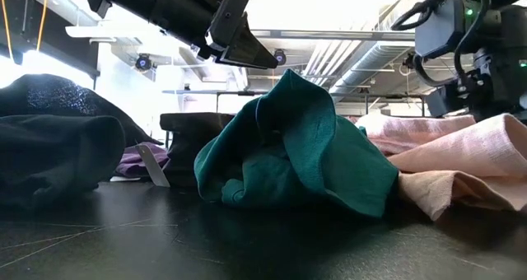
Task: Sort towels by color in basket
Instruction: Put the white towel into the top transparent bin
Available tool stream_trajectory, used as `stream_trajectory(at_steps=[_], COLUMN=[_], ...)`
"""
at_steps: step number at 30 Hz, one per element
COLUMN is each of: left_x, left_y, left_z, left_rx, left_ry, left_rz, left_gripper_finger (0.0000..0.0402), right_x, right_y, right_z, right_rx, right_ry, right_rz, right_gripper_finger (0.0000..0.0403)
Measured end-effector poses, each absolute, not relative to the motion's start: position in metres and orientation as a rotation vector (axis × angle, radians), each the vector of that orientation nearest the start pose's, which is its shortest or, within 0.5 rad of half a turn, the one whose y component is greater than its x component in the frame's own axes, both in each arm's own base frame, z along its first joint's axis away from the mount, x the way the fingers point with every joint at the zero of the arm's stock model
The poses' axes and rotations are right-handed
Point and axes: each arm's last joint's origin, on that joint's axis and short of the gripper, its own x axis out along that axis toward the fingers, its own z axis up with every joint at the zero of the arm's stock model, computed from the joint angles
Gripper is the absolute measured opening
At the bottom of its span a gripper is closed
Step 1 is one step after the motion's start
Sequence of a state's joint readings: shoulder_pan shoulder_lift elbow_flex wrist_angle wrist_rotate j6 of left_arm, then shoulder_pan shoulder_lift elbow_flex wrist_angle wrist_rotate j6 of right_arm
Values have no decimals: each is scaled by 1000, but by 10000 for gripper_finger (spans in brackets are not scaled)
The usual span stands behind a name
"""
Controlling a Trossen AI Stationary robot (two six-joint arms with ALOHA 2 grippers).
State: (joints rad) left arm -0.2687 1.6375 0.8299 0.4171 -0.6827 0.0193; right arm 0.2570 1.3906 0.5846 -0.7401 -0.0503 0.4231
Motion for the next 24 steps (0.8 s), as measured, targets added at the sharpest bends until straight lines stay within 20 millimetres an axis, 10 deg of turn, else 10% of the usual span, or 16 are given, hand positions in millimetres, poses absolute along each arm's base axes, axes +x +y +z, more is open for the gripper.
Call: stream_trajectory(at_steps=[9, 13, 24], left_x=[327, 327, 327], left_y=[-71, -71, -71], left_z=[197, 197, 197], left_rx=[200, 209, 209], left_ry=[355, 357, 354], left_rz=[406, 404, 405], left_gripper_finger=[133, 133, 133], right_x=[184, 170, 167], right_y=[47, 44, 39], right_z=[133, 144, 247], right_rx=[151, 114, -106], right_ry=[1389, 1349, 975], right_rz=[-374, -553, -888], right_gripper_finger=[24, 17, 10])
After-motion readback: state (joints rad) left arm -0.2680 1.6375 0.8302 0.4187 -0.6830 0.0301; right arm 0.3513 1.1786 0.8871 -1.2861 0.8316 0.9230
